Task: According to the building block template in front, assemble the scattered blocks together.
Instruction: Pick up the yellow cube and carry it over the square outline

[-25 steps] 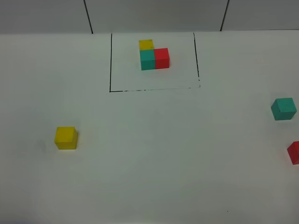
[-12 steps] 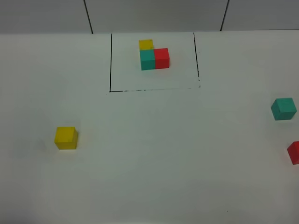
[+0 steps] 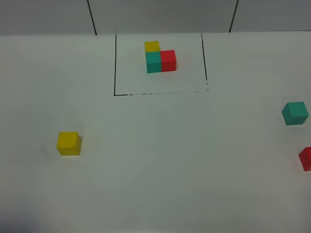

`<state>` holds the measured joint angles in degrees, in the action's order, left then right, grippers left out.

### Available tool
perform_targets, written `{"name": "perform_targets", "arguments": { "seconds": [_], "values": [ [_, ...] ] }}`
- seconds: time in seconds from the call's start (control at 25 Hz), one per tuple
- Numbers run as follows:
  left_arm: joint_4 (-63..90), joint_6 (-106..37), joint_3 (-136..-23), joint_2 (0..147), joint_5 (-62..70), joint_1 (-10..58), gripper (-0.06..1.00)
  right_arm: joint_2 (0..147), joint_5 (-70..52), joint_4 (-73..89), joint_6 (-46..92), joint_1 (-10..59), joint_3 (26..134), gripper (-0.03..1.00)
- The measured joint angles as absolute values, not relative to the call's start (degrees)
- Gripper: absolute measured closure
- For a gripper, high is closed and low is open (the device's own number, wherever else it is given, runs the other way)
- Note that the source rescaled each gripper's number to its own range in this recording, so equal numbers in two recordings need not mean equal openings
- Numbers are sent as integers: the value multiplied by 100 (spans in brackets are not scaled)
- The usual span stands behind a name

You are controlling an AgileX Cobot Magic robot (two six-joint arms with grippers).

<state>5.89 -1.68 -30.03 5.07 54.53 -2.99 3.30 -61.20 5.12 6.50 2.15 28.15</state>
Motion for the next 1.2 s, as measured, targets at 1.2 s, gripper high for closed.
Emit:
{"name": "perform_targets", "arguments": {
  "seconds": [1.2],
  "values": [
    [1470,-979,-3938,5627,4481,-299,32,330,-6120,512,622,215,2815,20]
  ]
}}
